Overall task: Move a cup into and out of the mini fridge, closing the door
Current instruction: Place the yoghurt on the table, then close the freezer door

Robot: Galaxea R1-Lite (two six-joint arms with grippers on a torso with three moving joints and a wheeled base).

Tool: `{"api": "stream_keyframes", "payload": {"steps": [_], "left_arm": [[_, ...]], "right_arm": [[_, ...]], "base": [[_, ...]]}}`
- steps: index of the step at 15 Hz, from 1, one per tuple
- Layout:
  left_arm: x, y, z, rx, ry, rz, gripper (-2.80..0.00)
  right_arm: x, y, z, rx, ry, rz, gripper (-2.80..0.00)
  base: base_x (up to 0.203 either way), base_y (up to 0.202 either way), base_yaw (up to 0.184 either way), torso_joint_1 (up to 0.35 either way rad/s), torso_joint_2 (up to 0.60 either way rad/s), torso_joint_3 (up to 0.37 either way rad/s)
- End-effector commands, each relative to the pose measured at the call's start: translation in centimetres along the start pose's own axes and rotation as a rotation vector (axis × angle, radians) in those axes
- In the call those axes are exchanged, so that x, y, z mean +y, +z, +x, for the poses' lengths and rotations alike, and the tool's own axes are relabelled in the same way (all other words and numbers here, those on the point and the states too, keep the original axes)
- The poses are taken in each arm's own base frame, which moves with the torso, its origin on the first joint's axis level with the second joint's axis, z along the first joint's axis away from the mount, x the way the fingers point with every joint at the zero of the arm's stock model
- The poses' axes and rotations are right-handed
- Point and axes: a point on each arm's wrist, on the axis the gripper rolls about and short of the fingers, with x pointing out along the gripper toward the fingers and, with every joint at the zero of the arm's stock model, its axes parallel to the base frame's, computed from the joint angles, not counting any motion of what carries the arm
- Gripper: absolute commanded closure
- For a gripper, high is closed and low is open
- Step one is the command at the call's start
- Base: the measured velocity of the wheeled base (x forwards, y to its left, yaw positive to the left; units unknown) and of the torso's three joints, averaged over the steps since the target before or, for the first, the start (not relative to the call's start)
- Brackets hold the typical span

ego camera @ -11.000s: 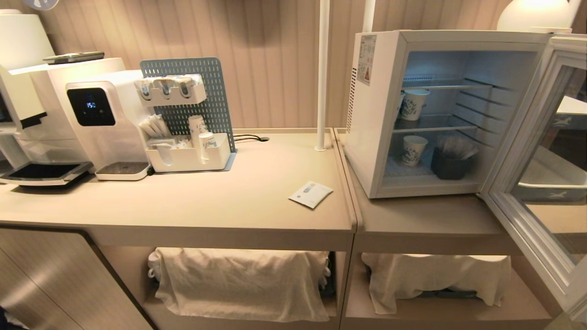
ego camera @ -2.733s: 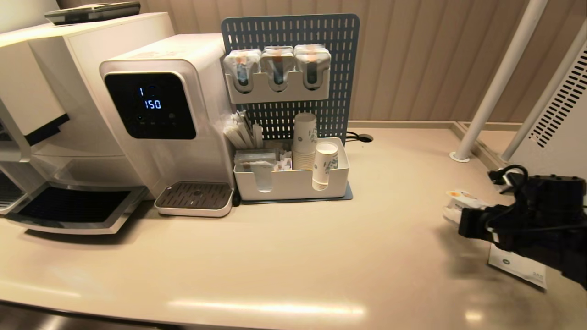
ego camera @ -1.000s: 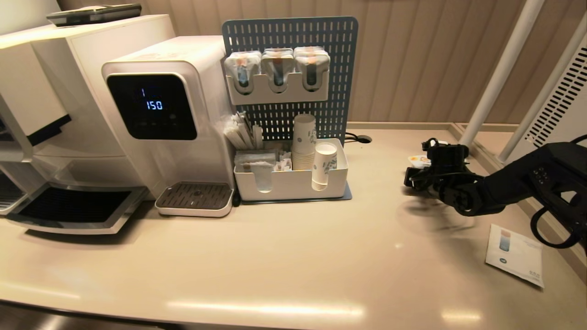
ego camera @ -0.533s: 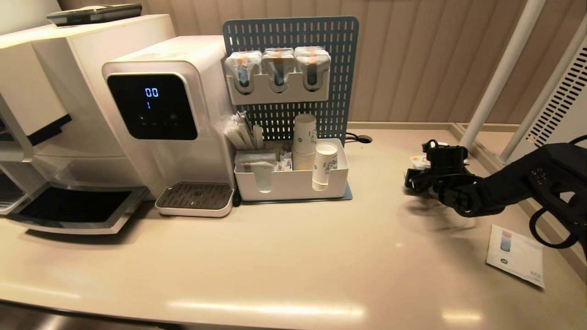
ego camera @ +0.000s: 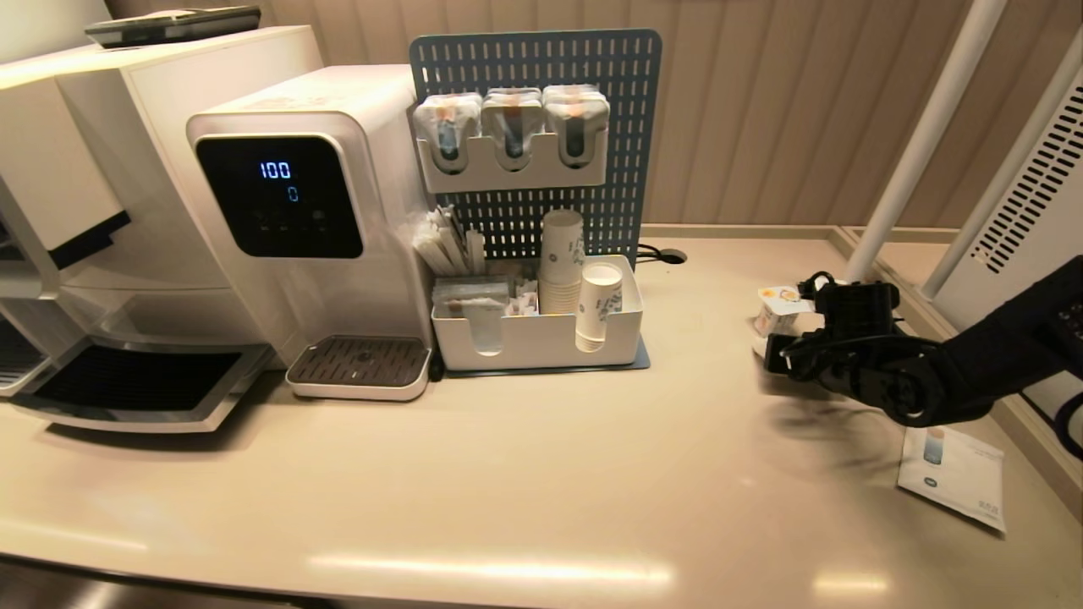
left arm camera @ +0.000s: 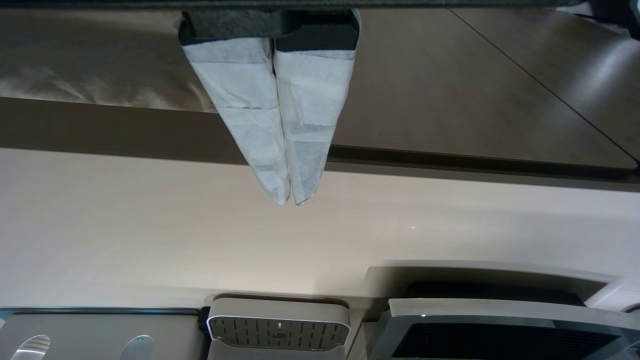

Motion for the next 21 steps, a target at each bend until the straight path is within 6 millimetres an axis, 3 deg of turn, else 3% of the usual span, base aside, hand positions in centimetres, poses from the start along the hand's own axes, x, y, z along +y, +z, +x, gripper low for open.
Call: {"api": "stream_keyframes", "payload": {"steps": [1,5,10,11,13,15,21], "left_arm": [[0.0,0.0,0.0,0.003,0.001,0.000,0.00],[0.0,0.0,0.0,0.003,0.002,0.000,0.00],[0.0,0.0,0.0,0.003,0.001,0.000,0.00],[0.0,0.0,0.0,0.003,0.001,0.000,0.00],[0.0,0.0,0.0,0.003,0.001,0.000,0.00],[0.0,0.0,0.0,0.003,0.001,0.000,0.00],[0.0,0.0,0.0,0.003,0.001,0.000,0.00]], "right_arm": [[-0.3,1.2,-4.4,-0.071,0.032,0.010,-2.80],[-1.0,2.4,-12.4,-0.195,0.094,0.022,-2.80],[-3.0,2.8,-26.5,-0.408,0.179,0.035,-2.80],[-3.6,2.2,-29.3,-0.434,0.192,0.037,0.00],[-4.6,0.3,-33.8,-0.431,0.200,0.039,0.00],[-5.5,-1.5,-36.8,-0.392,0.176,0.055,0.00],[-8.0,-4.3,-39.6,-0.435,-0.500,0.213,0.00]], "base": [[0.000,0.000,0.000,0.000,0.00,0.000],[0.000,0.000,0.000,0.000,0.00,0.000],[0.000,0.000,0.000,0.000,0.00,0.000],[0.000,0.000,0.000,0.000,0.00,0.000],[0.000,0.000,0.000,0.000,0.00,0.000],[0.000,0.000,0.000,0.000,0.00,0.000],[0.000,0.000,0.000,0.000,0.00,0.000]]}}
